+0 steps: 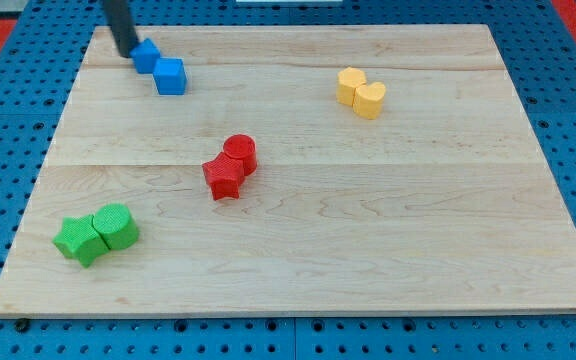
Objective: Move the blue triangle above the blue cube
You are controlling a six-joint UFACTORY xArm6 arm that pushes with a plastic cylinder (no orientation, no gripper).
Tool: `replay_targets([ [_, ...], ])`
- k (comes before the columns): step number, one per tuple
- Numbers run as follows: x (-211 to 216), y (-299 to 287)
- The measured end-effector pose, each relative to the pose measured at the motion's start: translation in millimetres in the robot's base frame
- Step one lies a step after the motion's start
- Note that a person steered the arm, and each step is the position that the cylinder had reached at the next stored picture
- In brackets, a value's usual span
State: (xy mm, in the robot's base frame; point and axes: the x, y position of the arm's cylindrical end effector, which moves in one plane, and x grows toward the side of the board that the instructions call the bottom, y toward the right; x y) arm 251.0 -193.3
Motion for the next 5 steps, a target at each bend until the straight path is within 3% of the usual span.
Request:
replay_targets([
  [2, -49, 1],
  [5, -51, 40],
])
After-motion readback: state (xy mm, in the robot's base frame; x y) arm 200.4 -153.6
